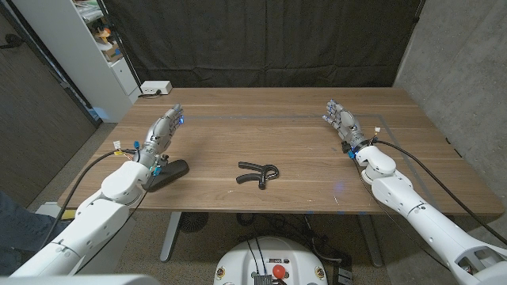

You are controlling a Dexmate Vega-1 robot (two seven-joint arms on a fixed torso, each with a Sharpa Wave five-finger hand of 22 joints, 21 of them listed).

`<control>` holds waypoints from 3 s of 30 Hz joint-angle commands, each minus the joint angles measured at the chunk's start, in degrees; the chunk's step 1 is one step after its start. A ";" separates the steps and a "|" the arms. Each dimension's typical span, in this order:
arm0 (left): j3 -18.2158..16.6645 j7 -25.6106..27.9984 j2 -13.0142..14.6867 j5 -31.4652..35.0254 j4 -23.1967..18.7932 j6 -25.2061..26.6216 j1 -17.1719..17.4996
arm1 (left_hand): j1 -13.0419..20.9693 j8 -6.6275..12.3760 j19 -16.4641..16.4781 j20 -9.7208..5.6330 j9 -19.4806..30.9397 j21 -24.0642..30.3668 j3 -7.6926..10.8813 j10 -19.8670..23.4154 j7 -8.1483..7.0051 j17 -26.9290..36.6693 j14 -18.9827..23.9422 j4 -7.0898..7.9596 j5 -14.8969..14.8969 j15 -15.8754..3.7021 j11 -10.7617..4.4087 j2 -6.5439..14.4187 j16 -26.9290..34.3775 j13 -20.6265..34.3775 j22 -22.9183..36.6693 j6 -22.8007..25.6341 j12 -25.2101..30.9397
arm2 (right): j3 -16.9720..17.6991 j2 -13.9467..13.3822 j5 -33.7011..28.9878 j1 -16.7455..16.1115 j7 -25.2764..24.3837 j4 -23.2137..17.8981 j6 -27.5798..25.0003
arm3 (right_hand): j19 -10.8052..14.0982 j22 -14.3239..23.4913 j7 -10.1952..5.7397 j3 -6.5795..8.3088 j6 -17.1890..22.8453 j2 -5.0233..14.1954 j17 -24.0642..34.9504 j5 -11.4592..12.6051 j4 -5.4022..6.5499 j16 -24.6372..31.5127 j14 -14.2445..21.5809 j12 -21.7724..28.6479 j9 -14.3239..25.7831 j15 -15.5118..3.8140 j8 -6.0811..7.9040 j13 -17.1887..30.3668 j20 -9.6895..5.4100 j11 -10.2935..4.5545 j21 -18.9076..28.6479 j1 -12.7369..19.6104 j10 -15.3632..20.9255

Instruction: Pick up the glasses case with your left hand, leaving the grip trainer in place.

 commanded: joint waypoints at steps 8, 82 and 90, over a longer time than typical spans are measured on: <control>-4.42 0.38 -0.42 2.52 -3.83 2.06 3.88 | 0.77 0.41 0.00 0.55 0.22 0.34 0.05 0.46 0.07 0.13 0.67 -0.41 -0.14 0.01 0.21 0.02 0.34 0.27 0.26 0.85 0.21 | 0.21 0.20 0.13 0.04 -0.07 0.25 0.68 | 0.60 0.17 0.01 -0.50 0.71 0.68 -0.05 -0.09 0.02 0.56 0.54 0.32 0.18 -0.13 0.30 0.13 0.02 0.01 -0.30 0.21 0.41; -19.80 -1.36 -9.34 15.71 -18.57 12.12 18.44 | 0.99 0.31 0.23 0.47 0.24 0.35 -0.17 1.17 -0.12 0.14 1.38 -1.09 -0.23 -0.32 0.08 0.21 0.33 0.30 0.25 1.60 0.24 | 0.81 -0.65 0.24 0.39 1.41 1.22 1.88 | 1.22 0.20 -0.07 -1.21 0.89 1.09 -0.33 -0.07 -0.27 0.62 0.66 0.34 0.19 -0.12 0.30 0.13 0.11 -0.03 -1.68 0.21 0.56; -21.18 -1.86 -11.68 17.83 -20.15 12.31 20.27 | 1.03 0.38 0.26 0.43 0.24 0.35 -0.18 1.49 -0.13 0.14 1.50 -1.16 -0.22 -0.33 0.19 0.24 0.35 0.30 0.25 1.86 0.34 | 0.74 -0.66 0.37 -0.01 1.68 0.81 2.10 | 1.27 0.20 -0.03 -1.27 0.88 1.13 -0.36 -0.07 -0.31 0.62 0.68 0.33 0.19 -0.15 0.29 0.13 0.08 -0.07 -1.81 0.22 0.55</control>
